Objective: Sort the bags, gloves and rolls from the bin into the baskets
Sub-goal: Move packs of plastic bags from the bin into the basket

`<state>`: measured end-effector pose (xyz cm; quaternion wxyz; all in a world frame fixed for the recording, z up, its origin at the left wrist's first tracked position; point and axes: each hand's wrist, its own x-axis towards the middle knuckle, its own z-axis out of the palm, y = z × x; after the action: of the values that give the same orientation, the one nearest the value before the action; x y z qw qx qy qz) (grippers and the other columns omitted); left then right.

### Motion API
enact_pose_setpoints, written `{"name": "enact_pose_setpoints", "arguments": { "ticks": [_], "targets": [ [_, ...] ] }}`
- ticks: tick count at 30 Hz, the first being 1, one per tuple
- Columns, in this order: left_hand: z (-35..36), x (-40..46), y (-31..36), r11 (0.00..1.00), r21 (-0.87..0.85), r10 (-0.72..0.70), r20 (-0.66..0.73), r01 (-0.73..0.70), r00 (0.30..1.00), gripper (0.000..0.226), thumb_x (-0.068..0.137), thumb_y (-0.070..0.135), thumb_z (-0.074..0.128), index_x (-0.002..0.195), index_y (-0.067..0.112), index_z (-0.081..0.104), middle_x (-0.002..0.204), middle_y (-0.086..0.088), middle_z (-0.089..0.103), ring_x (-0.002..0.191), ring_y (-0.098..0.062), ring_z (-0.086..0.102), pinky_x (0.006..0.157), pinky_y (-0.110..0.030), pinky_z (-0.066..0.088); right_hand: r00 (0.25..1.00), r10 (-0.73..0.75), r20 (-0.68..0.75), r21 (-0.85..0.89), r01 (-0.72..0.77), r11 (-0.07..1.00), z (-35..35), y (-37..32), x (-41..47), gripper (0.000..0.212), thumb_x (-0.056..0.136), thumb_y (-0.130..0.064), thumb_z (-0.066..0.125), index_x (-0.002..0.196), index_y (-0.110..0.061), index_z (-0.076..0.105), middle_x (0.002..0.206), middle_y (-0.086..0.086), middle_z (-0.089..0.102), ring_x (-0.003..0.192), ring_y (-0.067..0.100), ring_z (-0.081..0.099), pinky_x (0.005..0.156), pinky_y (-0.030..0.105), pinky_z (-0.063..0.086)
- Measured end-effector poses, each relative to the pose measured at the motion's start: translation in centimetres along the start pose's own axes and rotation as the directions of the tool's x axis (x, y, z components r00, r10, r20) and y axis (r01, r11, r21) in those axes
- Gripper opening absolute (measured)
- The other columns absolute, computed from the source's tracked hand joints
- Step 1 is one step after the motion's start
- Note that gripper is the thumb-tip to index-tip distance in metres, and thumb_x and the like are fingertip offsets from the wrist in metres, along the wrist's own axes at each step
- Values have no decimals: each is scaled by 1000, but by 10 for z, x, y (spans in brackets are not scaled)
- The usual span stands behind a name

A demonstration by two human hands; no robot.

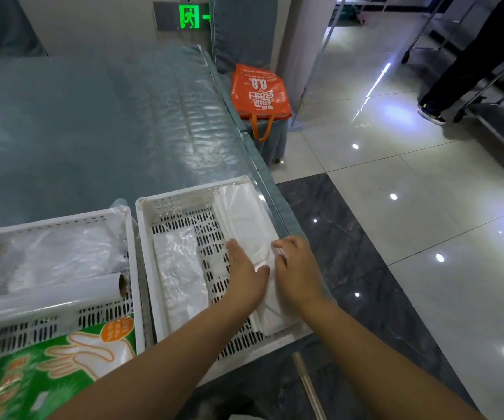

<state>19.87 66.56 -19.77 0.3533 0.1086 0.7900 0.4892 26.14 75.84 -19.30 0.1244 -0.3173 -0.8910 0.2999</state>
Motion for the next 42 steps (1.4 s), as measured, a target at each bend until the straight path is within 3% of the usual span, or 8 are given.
{"name": "enact_pose_setpoints", "arguments": {
  "ticks": [10, 18, 23, 29, 31, 33, 37, 42],
  "targets": [
    [1, -5, -1, 999, 25, -24, 12, 24, 1000, 87, 92, 8, 49, 143, 12, -21, 156, -5, -16, 143, -20, -5, 114, -32, 3, 973, -227, 39, -322, 227, 919, 4, -7, 16, 24, 91, -12, 52, 114, -9, 57, 128, 12, 53, 116, 25, 49, 98, 35, 40],
    [-10, -20, -28, 992, 82, 84, 125, -95, 989, 98, 88, 18, 59, 145, 21, -20, 158, 1, -7, 143, -15, 5, 116, -34, 11, 874, -241, 422, -478, 441, 760, 20, -17, 72, 61, 99, -38, 23, 147, -10, -1, 158, 7, -6, 144, 17, -8, 116, 34, -6],
    [-6, -22, -41, 974, 176, 122, 140, -146, 983, 106, 84, 28, 64, 143, 22, -23, 158, 2, -9, 143, -12, 1, 116, -33, 11, 839, -261, 478, -566, 521, 639, 36, -12, 84, 72, 91, -55, 7, 144, -11, -14, 157, 7, -12, 139, 16, -22, 114, 39, -13],
    [-25, -23, -36, 982, 85, 159, 87, -167, 983, 93, 75, 24, 73, 143, 33, 10, 145, 16, 26, 130, -1, 28, 108, -23, 27, 845, -223, 486, -563, 498, 659, 31, -22, 81, 69, 95, -50, 15, 146, -10, -8, 158, 7, -8, 143, 18, -13, 117, 45, -6],
    [-44, -27, -30, 977, 48, 210, 10, -210, 978, 77, 75, 20, 72, 136, 36, 27, 121, 25, 37, 105, 15, 38, 91, -7, 31, 878, -257, 405, -530, 454, 716, 26, -37, 77, 64, 97, -43, 28, 147, -9, 6, 158, 9, 7, 145, 20, 3, 118, 44, 0],
    [-71, -29, -23, 979, 39, 199, -34, -198, 979, 63, 78, 19, 69, 132, 29, 38, 117, 21, 45, 98, 9, 47, 83, -10, 38, 909, -323, 262, -442, 411, 797, 19, -59, 73, 56, 95, -31, 44, 143, -9, 25, 149, 11, 34, 136, 25, 31, 114, 42, 20],
    [-140, -40, 0, 954, 146, 286, -192, -261, 939, 33, 81, 19, 66, 111, 29, 55, 100, 14, 60, 85, 0, 57, 71, -13, 45, 897, -414, 154, -167, 436, 884, 14, -117, 64, 44, 90, -12, 51, 134, -11, 45, 133, 9, 53, 119, 24, 50, 101, 38, 39],
    [-241, -79, 25, 854, 443, 462, -400, -274, 792, 23, 81, 24, 63, 103, 24, 63, 93, 10, 64, 83, -7, 58, 74, -24, 45, 792, -610, 22, 36, 609, 792, 24, -214, 45, 32, 85, -2, 54, 116, -9, 60, 111, 8, 66, 98, 21, 61, 85, 27, 46]
  ]
}}
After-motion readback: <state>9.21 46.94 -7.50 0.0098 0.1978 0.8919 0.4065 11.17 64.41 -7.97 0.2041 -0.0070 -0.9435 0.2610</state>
